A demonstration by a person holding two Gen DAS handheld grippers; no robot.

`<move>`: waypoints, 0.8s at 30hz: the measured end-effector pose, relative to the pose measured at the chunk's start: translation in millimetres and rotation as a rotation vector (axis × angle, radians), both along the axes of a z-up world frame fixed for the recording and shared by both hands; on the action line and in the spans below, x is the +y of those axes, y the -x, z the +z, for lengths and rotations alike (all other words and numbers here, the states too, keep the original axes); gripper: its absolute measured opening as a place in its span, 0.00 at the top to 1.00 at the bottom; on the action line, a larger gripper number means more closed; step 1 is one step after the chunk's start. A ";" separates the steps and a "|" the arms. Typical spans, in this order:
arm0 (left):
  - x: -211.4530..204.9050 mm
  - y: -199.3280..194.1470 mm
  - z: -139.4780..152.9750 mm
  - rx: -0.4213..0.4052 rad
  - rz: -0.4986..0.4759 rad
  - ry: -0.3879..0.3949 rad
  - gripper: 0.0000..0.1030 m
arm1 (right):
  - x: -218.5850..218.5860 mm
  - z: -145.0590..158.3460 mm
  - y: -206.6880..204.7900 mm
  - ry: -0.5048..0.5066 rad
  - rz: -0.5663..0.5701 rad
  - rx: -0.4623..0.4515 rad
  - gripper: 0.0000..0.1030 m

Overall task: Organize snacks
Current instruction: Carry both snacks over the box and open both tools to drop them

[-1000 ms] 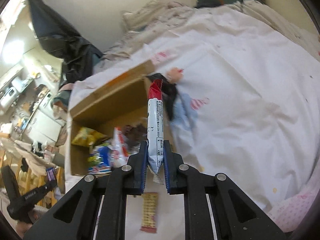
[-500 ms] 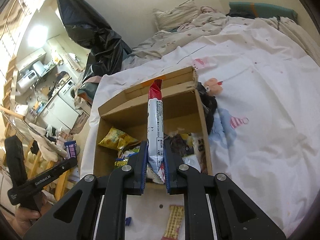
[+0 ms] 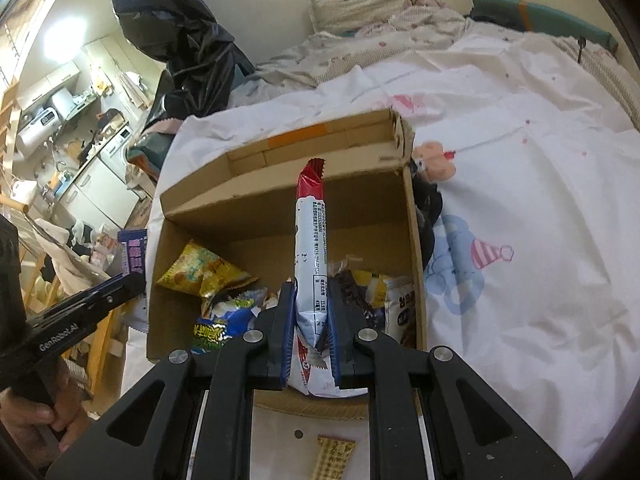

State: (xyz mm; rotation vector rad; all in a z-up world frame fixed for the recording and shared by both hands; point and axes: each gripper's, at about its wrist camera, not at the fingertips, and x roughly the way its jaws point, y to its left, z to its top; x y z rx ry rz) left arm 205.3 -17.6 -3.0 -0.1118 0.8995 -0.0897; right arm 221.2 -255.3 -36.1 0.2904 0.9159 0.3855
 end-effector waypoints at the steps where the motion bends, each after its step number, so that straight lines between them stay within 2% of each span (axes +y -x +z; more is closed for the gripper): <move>1: -3.0 -1.7 -2.4 0.002 0.001 -0.036 0.86 | 0.3 -2.1 -0.7 0.005 0.000 0.010 0.85; 3: -6.8 -5.1 -4.0 0.007 -0.014 -0.071 0.86 | -0.1 -6.1 -3.1 0.019 -0.002 0.025 0.85; 8: -1.7 -16.5 -11.7 0.044 0.004 -0.029 0.86 | -2.3 -12.5 -8.2 0.008 -0.010 0.057 0.85; 12: -7.4 -19.6 -16.1 0.082 0.003 -0.029 0.86 | 1.1 -18.4 -10.8 0.027 -0.014 0.083 0.85; 16: -11.5 -19.8 -15.7 0.053 -0.015 -0.063 0.86 | 8.3 -23.3 -12.9 0.058 -0.002 0.094 0.85; 20: -10.8 -22.1 -17.6 0.056 -0.015 -0.045 0.86 | 15.9 -30.5 -15.4 0.062 0.013 0.120 0.85; 22: -14.0 -21.8 -16.7 0.040 -0.027 -0.082 0.86 | 19.9 -35.0 -16.5 0.083 0.020 0.135 0.85; 24: -12.6 -22.8 -16.7 0.042 -0.029 -0.066 0.86 | 21.7 -40.6 -17.6 0.105 0.021 0.154 0.85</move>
